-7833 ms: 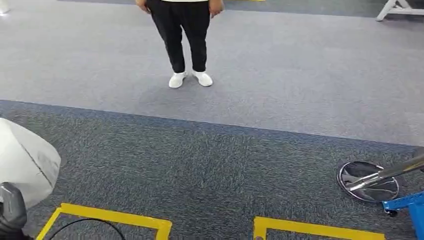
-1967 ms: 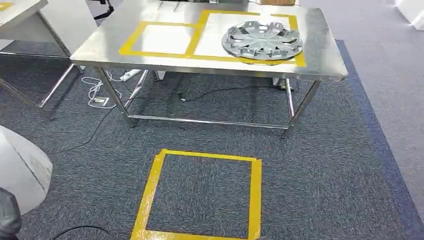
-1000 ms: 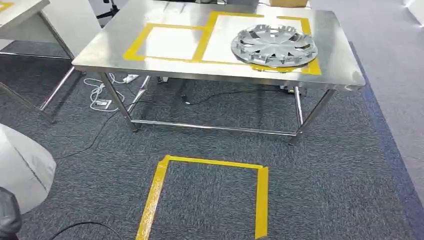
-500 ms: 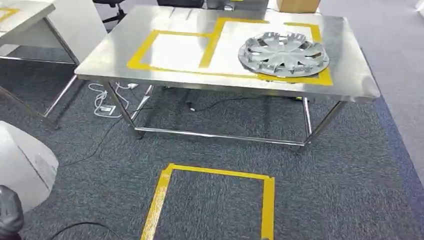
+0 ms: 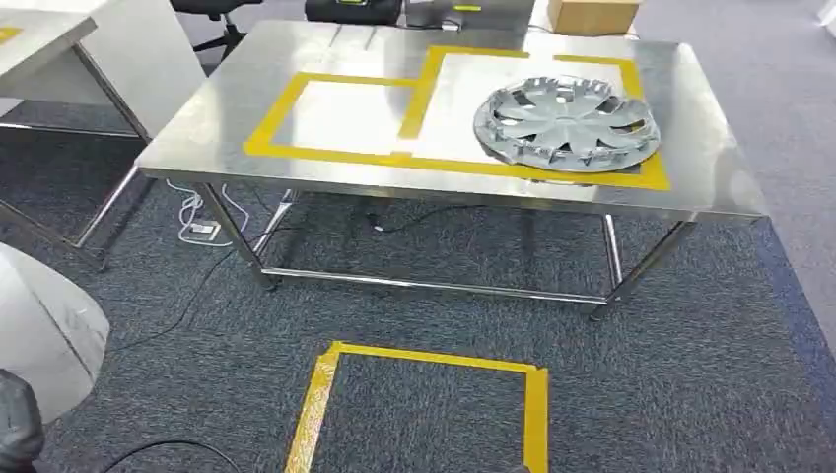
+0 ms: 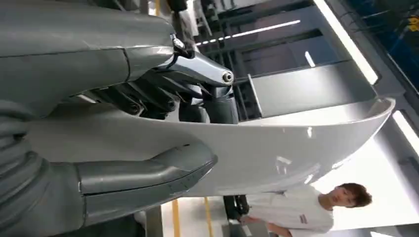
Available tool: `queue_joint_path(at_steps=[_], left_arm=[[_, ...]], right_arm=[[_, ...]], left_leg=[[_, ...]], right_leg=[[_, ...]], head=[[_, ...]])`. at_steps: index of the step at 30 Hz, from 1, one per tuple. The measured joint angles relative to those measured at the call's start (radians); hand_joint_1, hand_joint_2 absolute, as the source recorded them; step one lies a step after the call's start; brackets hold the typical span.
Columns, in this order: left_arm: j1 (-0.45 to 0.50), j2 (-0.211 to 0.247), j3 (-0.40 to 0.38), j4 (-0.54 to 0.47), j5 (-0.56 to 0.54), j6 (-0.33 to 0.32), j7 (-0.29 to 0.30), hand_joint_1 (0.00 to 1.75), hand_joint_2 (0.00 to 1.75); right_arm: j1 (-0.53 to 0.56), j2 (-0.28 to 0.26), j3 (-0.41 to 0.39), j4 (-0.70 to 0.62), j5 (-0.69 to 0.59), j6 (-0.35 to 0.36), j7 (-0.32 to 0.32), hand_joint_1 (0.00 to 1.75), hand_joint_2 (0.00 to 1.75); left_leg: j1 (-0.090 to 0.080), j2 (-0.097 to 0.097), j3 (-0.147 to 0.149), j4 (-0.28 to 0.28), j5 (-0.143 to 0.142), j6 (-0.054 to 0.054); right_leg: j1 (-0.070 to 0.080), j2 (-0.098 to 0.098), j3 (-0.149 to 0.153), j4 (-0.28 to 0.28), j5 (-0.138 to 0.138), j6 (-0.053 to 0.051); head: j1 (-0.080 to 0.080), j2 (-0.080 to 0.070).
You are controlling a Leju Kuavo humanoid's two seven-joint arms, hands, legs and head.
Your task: Take the parts from the cabinet and place them on the table.
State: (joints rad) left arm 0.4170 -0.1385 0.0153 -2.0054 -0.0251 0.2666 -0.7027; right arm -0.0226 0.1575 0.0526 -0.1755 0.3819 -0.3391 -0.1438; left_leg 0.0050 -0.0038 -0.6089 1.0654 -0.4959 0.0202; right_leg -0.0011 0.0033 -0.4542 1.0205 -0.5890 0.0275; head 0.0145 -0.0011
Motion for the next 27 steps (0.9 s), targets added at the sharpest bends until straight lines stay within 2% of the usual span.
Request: queue_joint_path(at_steps=[1, 2, 3, 4, 5, 6, 7, 8, 9, 11, 12, 13, 14, 15, 16, 17, 18, 19, 20, 21, 22, 23, 24, 25, 26, 27], left_arm=[[0.0, 0.001, 0.0, 0.0, 0.0, -0.001, 0.0, 1.75, 1.75], [0.0, 0.001, -0.001, 0.0, -0.003, -0.001, 0.0, 1.75, 1.75], [-0.001, 0.001, -0.001, 0.0, -0.004, -0.001, 0.0, 1.75, 1.75], [-0.002, 0.001, -0.001, 0.0, -0.005, -0.001, 0.0, 1.75, 1.75], [-0.002, 0.001, -0.001, 0.0, -0.006, -0.002, 0.0, 1.75, 1.75], [-0.002, 0.001, -0.001, 0.0, -0.006, -0.002, 0.0, 1.75, 1.75], [-0.001, 0.001, -0.002, 0.0, -0.006, -0.002, 0.0, 1.75, 1.75], [-0.001, 0.001, -0.001, 0.0, -0.006, -0.002, 0.0, 1.75, 1.75], [-0.002, 0.001, -0.001, 0.0, -0.006, -0.002, 0.0, 1.75, 1.75], [-0.003, 0.001, -0.002, 0.0, -0.006, -0.002, 0.0, 1.75, 1.75], [-0.004, 0.002, -0.001, 0.001, -0.006, -0.002, 0.001, 1.75, 1.75], [-0.004, 0.001, -0.002, 0.001, -0.006, -0.002, 0.001, 1.75, 1.75], [-0.003, 0.001, -0.002, 0.001, -0.007, -0.002, 0.001, 1.75, 1.75], [-0.002, 0.001, -0.002, 0.001, -0.007, -0.002, 0.0, 1.75, 1.75], [-0.004, 0.002, -0.002, 0.001, -0.007, -0.002, 0.0, 1.75, 1.75], [-0.003, 0.003, -0.002, 0.001, -0.007, -0.001, 0.0, 1.75, 1.75], [-0.005, 0.004, -0.002, 0.001, -0.008, -0.001, 0.0, 1.75, 1.75], [-0.005, 0.004, -0.002, 0.002, -0.008, -0.001, 0.0, 1.75, 1.75], [-0.003, 0.004, -0.003, 0.002, -0.008, 0.0, 0.0, 1.75, 1.75], [-0.001, 0.005, -0.003, 0.002, -0.01, 0.0, 0.0, 1.75, 1.75], [0.001, 0.006, -0.003, 0.002, -0.01, 0.002, 0.0, 1.75, 1.75], [0.001, 0.006, -0.003, 0.002, -0.01, 0.003, 0.0, 1.75, 1.75], [0.001, 0.006, -0.003, 0.002, -0.01, 0.003, 0.0, 1.75, 1.75], [0.002, 0.006, -0.003, 0.002, -0.01, 0.003, 0.0, 1.75, 1.75], [0.003, 0.007, -0.003, 0.002, -0.01, 0.004, 0.0, 1.75, 1.75], [0.005, 0.008, -0.003, 0.002, -0.01, 0.004, 0.001, 1.75, 1.75]], right_arm=[[0.0, 0.0, 0.0, 0.0, 0.0, 0.002, 0.0, 0.0, 0.0], [-0.002, 0.0, 0.0, 0.0, 0.0, 0.003, -0.001, 0.0, 0.0], [-0.005, 0.0, -0.001, 0.0, -0.002, 0.006, -0.001, 0.0, 0.0], [-0.005, 0.0, -0.002, 0.0, -0.003, 0.007, -0.001, 0.0, 0.0], [-0.005, 0.0, -0.004, 0.0, -0.003, 0.008, -0.002, 0.0, 0.0], [-0.005, 0.0, -0.005, 0.0, -0.004, 0.01, -0.002, 0.0, 0.0], [-0.001, 0.0, -0.005, 0.0, -0.004, 0.01, -0.002, 0.0, 0.0], [0.002, 0.0, -0.006, 0.0, -0.004, 0.012, -0.002, 0.0, 0.0], [0.004, 0.0, -0.006, 0.0, -0.004, 0.013, -0.002, 0.0, 0.0], [0.007, 0.0, -0.009, 0.001, -0.005, 0.013, -0.002, 0.0, 0.0], [0.006, 0.0, -0.01, 0.001, -0.005, 0.014, -0.002, 0.0, 0.0], [0.004, 0.0, -0.011, 0.0, -0.005, 0.015, -0.001, 0.0, 0.0], [0.007, 0.0, -0.012, 0.0, -0.005, 0.014, -0.001, 0.0, 0.0], [0.008, -0.001, -0.013, 0.0, -0.005, 0.014, 0.0, 0.0, 0.0], [0.006, 0.0, -0.014, 0.0, -0.005, 0.014, 0.0, 0.0, 0.0], [0.004, 0.0, -0.015, 0.0, -0.005, 0.014, 0.0, 0.0, 0.0], [0.001, 0.0, -0.015, 0.0, -0.006, 0.014, 0.001, 0.0, 0.0], [-0.001, 0.0, -0.015, 0.0, -0.006, 0.014, 0.001, 0.0, 0.0], [-0.001, 0.0, -0.015, 0.0, -0.006, 0.014, 0.002, 0.0, 0.0], [-0.001, 0.0, -0.015, 0.0, -0.009, 0.014, 0.002, 0.0, 0.0], [0.0, 0.0, -0.016, 0.0, -0.012, 0.013, 0.003, 0.0, 0.0], [0.004, 0.0, -0.017, 0.0, -0.016, 0.013, 0.006, 0.0, 0.0], [0.006, 0.0, -0.018, 0.0, -0.018, 0.013, 0.006, 0.0, 0.0], [0.006, 0.001, -0.019, 0.0, -0.021, 0.012, 0.006, 0.0, 0.0], [0.006, 0.001, -0.021, 0.0, -0.022, 0.011, 0.006, 0.0, 0.0], [0.005, 0.001, -0.023, 0.001, -0.024, 0.009, 0.007, 0.0, 0.0]], left_leg=[[0.005, -0.001, 0.017, -0.009, -0.001, 0.004], [0.006, 0.001, 0.03, -0.014, -0.005, 0.011], [0.006, 0.001, 0.036, -0.018, -0.008, 0.016], [0.005, 0.001, 0.04, -0.02, -0.011, 0.016], [0.005, 0.001, 0.045, -0.022, -0.018, 0.018], [0.004, 0.0, 0.052, -0.022, -0.025, 0.019], [0.003, -0.002, 0.064, -0.022, -0.035, 0.019], [0.002, -0.004, 0.077, -0.023, -0.044, 0.019], [0.0, -0.004, 0.092, -0.023, -0.054, 0.018], [0.0, -0.003, 0.11, -0.025, -0.075, 0.015], [-0.004, -0.007, 0.121, -0.022, -0.085, 0.009], [-0.003, -0.007, 0.126, -0.028, -0.097, 0.0], [-0.004, -0.007, 0.147, -0.018, -0.09, -0.005], [-0.003, -0.007, 0.154, -0.02, -0.085, -0.012], [-0.005, -0.007, 0.159, -0.009, -0.092, -0.016], [-0.003, -0.005, 0.154, 0.02, -0.098, -0.021], [-0.003, -0.004, 0.126, 0.072, -0.11, -0.023], [0.0, -0.004, 0.077, 0.146, -0.141, -0.028], [0.002, -0.004, 0.031, 0.209, -0.181, -0.034], [0.003, -0.004, -0.005, 0.249, -0.211, -0.035], [0.004, -0.004, -0.024, 0.253, -0.212, -0.036], [0.004, -0.004, -0.027, 0.224, -0.185, -0.035], [0.005, -0.004, -0.017, 0.168, -0.138, -0.034], [0.005, -0.004, -0.001, 0.095, -0.077, -0.032], [0.005, -0.003, 0.01, 0.021, -0.005, -0.032], [-0.002, 0.001, 0.002, 0.031, -0.045, -0.03]], right_leg=[[-0.001, 0.0, -0.013, 0.014, -0.005, 0.004], [-0.001, -0.001, -0.032, 0.062, -0.005, 0.009], [-0.002, -0.001, -0.078, 0.134, -0.015, 0.012], [-0.002, -0.001, -0.123, 0.195, -0.035, 0.014], [-0.002, -0.001, -0.179, 0.261, -0.074, 0.015], [-0.001, 0.0, -0.218, 0.293, -0.103, 0.015], [-0.001, -0.001, -0.238, 0.284, -0.1, 0.013], [0.0, 0.0, -0.238, 0.245, -0.073, 0.008], [0.001, 0.0, -0.226, 0.181, -0.022, 0.003], [0.009, -0.001, -0.198, 0.04, 0.127, -0.018], [0.012, -0.001, -0.202, 0.053, 0.07, -0.015], [0.013, 0.0, -0.192, 0.052, 0.044, -0.017], [0.013, 0.001, -0.182, 0.037, 0.057, -0.024], [0.013, 0.001, -0.169, 0.03, 0.076, -0.031], [0.005, 0.003, -0.135, 0.028, 0.091, -0.037], [0.003, -0.001, -0.126, 0.022, 0.085, -0.038], [0.002, -0.002, -0.118, 0.022, 0.083, -0.041], [0.0, -0.001, -0.112, 0.021, 0.075, -0.043], [0.0, -0.001, -0.108, 0.021, 0.068, -0.043], [0.0, 0.0, -0.101, 0.021, 0.061, -0.042], [0.0, 0.001, -0.093, 0.021, 0.053, -0.041], [0.0, 0.001, -0.082, 0.021, 0.044, -0.04], [-0.001, 0.002, -0.07, 0.021, 0.035, -0.037], [-0.002, 0.003, -0.057, 0.021, 0.025, -0.033], [-0.002, 0.002, -0.064, 0.019, 0.015, -0.028], [0.001, 0.005, -0.035, 0.021, 0.009, -0.022]], head=[[0.0, 0.0], [0.005, -0.001], [0.009, 0.0], [0.009, 0.0], [0.011, 0.0], [0.012, 0.0], [0.014, 0.0], [0.013, 0.0], [0.014, 0.0], [0.013, 0.0], [0.014, 0.0], [0.019, 0.0], [0.017, 0.0], [0.019, 0.0], [0.019, 0.0], [0.018, 0.0], [0.005, 0.0], [0.01, 0.0], [0.007, 0.0], [0.009, 0.0], [0.008, 0.0], [0.008, 0.0], [0.008, 0.0], [0.008, 0.0], [0.007, 0.0], [0.008, 0.0]])
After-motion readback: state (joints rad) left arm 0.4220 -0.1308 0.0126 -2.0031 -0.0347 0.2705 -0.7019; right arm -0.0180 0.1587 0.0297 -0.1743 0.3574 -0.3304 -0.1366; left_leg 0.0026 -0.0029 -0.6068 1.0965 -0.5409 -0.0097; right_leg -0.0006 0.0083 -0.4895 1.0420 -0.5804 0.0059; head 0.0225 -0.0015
